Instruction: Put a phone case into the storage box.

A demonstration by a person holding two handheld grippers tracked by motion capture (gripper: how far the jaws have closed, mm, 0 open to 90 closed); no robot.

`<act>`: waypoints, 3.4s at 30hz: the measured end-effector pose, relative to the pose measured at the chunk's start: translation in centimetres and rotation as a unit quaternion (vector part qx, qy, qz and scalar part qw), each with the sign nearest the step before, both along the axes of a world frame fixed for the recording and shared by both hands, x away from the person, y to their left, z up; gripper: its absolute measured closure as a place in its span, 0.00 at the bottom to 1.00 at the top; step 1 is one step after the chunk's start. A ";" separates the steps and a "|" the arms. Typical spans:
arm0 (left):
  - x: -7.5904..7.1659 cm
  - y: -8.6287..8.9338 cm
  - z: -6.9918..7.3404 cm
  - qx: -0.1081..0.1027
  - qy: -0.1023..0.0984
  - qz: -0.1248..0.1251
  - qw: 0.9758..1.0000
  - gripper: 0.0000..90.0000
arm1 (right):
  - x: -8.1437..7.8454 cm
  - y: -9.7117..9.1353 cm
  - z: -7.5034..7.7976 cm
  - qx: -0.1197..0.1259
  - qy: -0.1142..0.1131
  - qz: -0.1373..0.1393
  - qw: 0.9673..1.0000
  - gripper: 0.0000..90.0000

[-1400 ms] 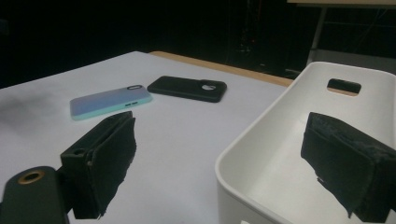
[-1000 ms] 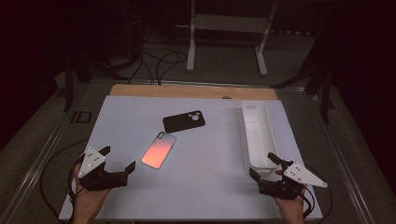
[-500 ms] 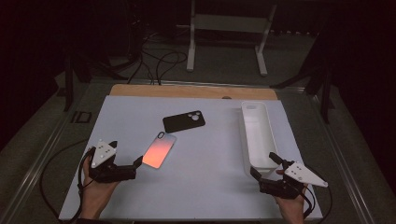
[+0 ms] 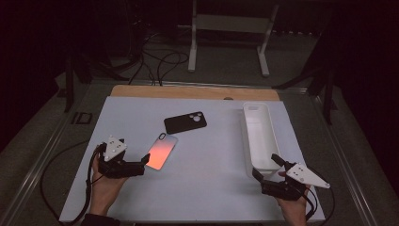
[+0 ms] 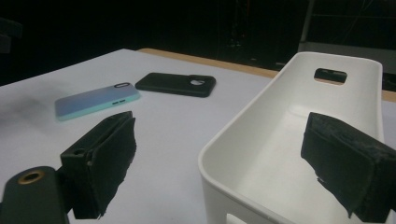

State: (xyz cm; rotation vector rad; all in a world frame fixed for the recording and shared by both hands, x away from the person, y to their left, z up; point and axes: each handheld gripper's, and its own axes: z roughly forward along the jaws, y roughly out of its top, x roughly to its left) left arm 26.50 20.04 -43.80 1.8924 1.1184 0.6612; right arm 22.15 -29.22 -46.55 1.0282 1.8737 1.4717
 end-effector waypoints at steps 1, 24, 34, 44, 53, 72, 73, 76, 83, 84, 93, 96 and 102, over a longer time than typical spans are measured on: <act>0.1 -0.1 -0.1 0.001 0.002 0.000 1.000 0.00 | 0.0 0.0 0.0 0.000 0.001 0.000 1.000 0.11; 3.2 -2.5 -1.4 0.039 0.048 0.007 0.998 0.00 | 0.1 0.0 -0.2 -0.001 0.004 -0.002 1.000 0.11; 4.2 -2.9 -2.2 0.045 0.063 0.009 0.997 0.00 | 0.1 0.0 -0.2 -0.001 0.003 -0.002 1.000 0.11; 4.9 -3.5 -2.7 0.052 0.078 0.004 0.996 0.00 | 0.1 0.1 -0.2 -0.002 0.004 -0.001 1.000 0.11; 5.7 -4.1 -3.5 0.060 0.091 0.003 0.994 0.00 | 0.1 0.1 -0.2 -0.003 0.005 -0.001 1.000 0.11; 7.5 -5.5 -6.3 0.080 0.171 -0.002 0.982 0.00 | 0.1 0.2 -0.3 -0.006 0.006 -0.002 1.000 0.11; 7.5 -5.6 -6.5 0.084 0.176 -0.001 0.981 0.00 | 0.1 0.2 -0.3 -0.006 0.006 -0.002 1.000 0.11; 7.7 -5.8 -7.0 0.088 0.186 0.000 0.979 0.00 | 0.1 0.2 -0.3 -0.006 0.006 -0.003 1.000 0.11; 7.9 -5.9 -7.4 0.099 0.197 0.004 0.975 0.01 | 0.1 0.2 -0.3 -0.006 0.007 -0.005 1.000 0.11; 7.9 -6.0 -7.5 0.102 0.199 0.003 0.975 0.01 | 0.1 0.1 -0.3 -0.006 0.007 -0.005 1.000 0.11; 7.9 -5.9 -7.8 0.096 0.205 -0.013 0.974 0.07 | 0.1 0.1 -0.3 -0.007 0.006 -0.005 1.000 0.11; 8.0 -5.9 -7.7 0.097 0.209 -0.015 0.973 0.10 | 0.1 0.0 -0.3 -0.007 0.006 -0.005 1.000 0.11; 8.1 -6.0 -7.6 0.098 0.217 -0.010 0.971 0.12 | 0.1 0.2 -0.4 -0.008 0.007 -0.005 1.000 0.11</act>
